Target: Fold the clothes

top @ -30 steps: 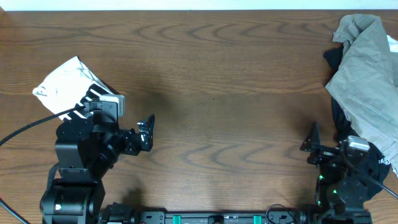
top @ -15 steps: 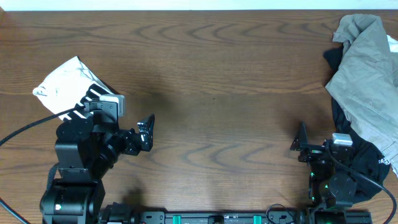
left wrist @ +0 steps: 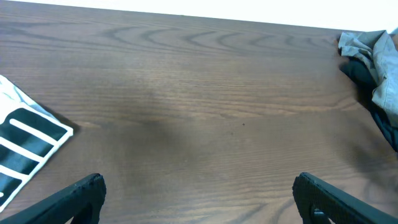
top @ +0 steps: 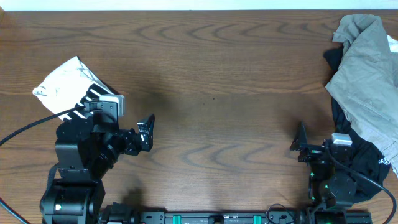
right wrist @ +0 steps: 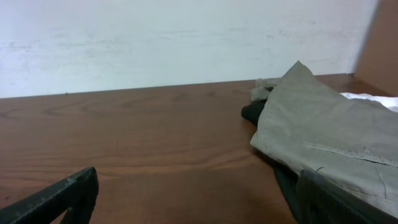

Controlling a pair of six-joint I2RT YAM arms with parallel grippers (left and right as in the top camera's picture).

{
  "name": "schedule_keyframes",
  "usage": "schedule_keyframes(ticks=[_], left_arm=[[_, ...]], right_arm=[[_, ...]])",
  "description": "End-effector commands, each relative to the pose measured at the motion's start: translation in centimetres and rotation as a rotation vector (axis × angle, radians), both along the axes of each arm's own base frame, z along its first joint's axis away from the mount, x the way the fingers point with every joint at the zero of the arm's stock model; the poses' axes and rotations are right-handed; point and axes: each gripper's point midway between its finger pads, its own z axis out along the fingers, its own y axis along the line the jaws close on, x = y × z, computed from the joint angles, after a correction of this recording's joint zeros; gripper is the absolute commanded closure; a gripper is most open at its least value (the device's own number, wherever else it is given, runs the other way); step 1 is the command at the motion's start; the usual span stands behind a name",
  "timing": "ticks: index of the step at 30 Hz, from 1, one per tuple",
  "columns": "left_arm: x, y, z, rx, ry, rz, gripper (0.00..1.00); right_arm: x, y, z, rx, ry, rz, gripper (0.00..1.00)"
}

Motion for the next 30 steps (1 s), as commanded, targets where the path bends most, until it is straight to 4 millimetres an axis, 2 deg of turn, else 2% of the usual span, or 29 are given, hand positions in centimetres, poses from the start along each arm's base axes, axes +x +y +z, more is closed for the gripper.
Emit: schedule_keyframes(ticks=[1, 9, 15, 19, 22, 25, 30], left_arm=[[0.0, 0.2, 0.1, 0.015, -0.006, 0.002, 0.02], [0.0, 0.2, 0.1, 0.015, -0.006, 0.003, 0.02], [-0.8, 0.3, 1.0, 0.018, -0.053, 0.004, 0.02], [-2.2, 2.5, 0.2, 0.114, -0.079, 0.092, 0.02], [-3.4, 3.3, -1.4, 0.135, -0.092, 0.129, 0.02], [-4.4, 3.7, -4.1, 0.146, -0.094, 0.150, 0.02], [-4.9, 4.0, -7.6, 0.143, -0.173, 0.168, 0.02]], right_arm=[[0.0, -0.1, -0.1, -0.019, 0.001, 0.000, 0.01], [0.0, -0.1, -0.1, -0.019, 0.001, 0.000, 0.01], [0.0, -0.1, -0.1, -0.019, 0.001, 0.000, 0.01], [0.0, -0.1, -0.1, -0.019, 0.001, 0.000, 0.01], [0.0, -0.1, -0.1, -0.019, 0.001, 0.000, 0.01], [0.0, -0.1, -0.1, -0.019, 0.001, 0.000, 0.01], [0.0, -0.1, -0.1, -0.019, 0.001, 0.000, 0.01]])
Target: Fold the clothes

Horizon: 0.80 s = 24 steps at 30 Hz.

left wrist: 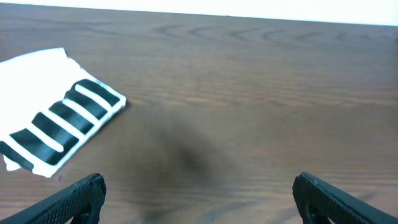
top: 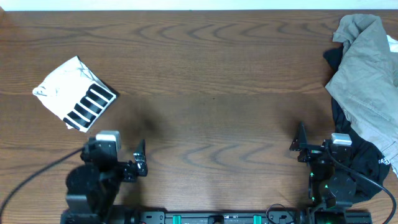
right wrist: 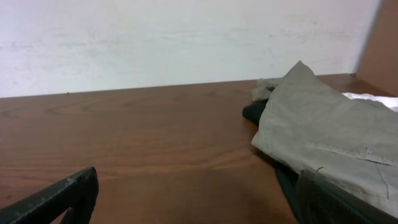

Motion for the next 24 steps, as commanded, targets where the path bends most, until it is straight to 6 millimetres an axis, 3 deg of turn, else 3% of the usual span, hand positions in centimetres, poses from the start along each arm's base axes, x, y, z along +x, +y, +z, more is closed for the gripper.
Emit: schedule_keyframes(ticks=[1, 7, 13, 17, 24], left_arm=[[0.0, 0.7, -1.6, 0.031, -0.074, 0.028, 0.02], [1.9, 1.1, -3.6, 0.035, -0.175, 0.056, 0.02], [3.8, 3.3, -4.6, 0.074, -0.263, 0.187, 0.02], [4.7, 4.2, -6.3, 0.087, -0.288, 0.240, 0.02], [4.9, 4.6, -6.1, 0.081, -0.323, 0.256, 0.02]], right_arm=[[0.0, -0.1, -0.1, -0.019, 0.001, -0.003, 0.01], [0.0, -0.1, -0.1, -0.019, 0.000, -0.003, 0.01], [0.0, -0.1, -0.1, -0.019, 0.000, -0.003, 0.01], [0.0, -0.1, -0.1, -0.019, 0.000, -0.003, 0.01], [0.0, -0.1, -0.1, -0.019, 0.000, -0.003, 0.01]])
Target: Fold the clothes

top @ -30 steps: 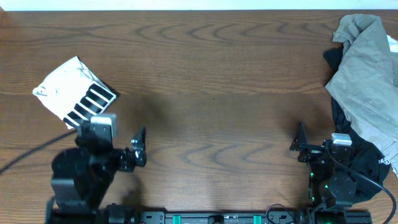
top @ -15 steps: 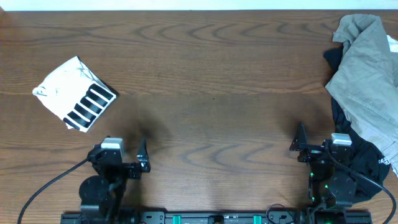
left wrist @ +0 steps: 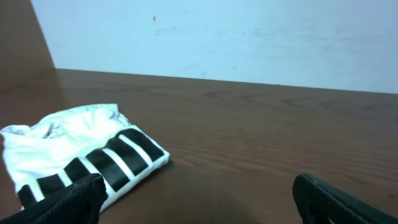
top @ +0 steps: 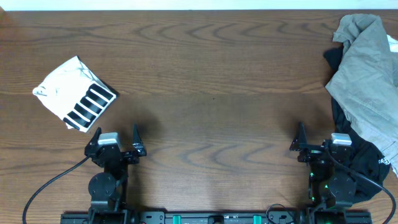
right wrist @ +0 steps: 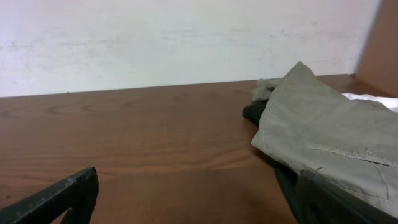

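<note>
A folded white garment with black stripes (top: 74, 94) lies at the table's left, also in the left wrist view (left wrist: 81, 160). An unfolded pile of grey-khaki cloth (top: 367, 74) over black clothes (top: 364, 162) fills the right edge; the right wrist view shows the khaki cloth (right wrist: 323, 140). My left gripper (top: 115, 138) rests low at the front left, open and empty, just short of the folded garment. My right gripper (top: 316, 139) sits at the front right, open and empty, beside the pile.
The brown wooden table (top: 211, 81) stretches between the folded garment and the pile. A white wall (right wrist: 186, 43) stands behind the far edge. A bit of white fabric (top: 392, 42) peeks out at the far right of the pile.
My left arm has drawn back to its low rest pose at the front left, its camera now looking level across the table. The right arm and the clothes are unchanged.
My left arm stood raised right beside the folded striped garment, gripper open. Then it was lower and nearer the front edge, clear of the garment. Now it is parked at the front. The right arm stayed parked throughout.
</note>
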Controlling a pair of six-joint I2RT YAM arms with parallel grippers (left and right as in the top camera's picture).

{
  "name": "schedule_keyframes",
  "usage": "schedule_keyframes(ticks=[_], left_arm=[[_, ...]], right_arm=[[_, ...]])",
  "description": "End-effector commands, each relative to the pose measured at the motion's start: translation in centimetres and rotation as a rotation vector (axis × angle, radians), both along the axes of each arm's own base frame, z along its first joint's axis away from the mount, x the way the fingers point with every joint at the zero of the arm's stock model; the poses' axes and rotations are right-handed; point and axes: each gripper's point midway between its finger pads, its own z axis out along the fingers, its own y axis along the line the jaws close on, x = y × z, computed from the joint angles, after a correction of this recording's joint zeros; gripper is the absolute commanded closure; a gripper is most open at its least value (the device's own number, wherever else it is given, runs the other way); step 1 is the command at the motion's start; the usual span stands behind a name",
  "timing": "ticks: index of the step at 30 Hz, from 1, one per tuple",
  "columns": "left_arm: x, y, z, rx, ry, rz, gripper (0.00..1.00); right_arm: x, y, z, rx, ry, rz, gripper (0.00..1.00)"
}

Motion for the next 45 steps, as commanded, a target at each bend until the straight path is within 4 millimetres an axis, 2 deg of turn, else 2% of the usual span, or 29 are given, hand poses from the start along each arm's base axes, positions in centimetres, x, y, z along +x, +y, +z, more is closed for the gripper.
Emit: schedule_keyframes(ticks=[1, 7, 14, 45], left_arm=[[0.0, 1.1, -1.7, 0.010, 0.036, 0.052, 0.02], [-0.2, 2.1, -1.7, 0.011, 0.035, 0.095, 0.02], [0.0, 1.0, -1.8, 0.001, 0.039, 0.031, 0.02], [0.0, 1.0, -1.9, 0.002, 0.044, 0.031, 0.02]], right_arm=[[0.0, -0.1, -0.1, -0.016, 0.001, -0.004, 0.01], [0.0, -0.1, -0.1, -0.016, 0.001, -0.004, 0.01], [0.0, -0.1, -0.1, -0.016, 0.001, -0.004, 0.01], [0.0, -0.1, -0.1, -0.016, 0.001, -0.004, 0.01]])
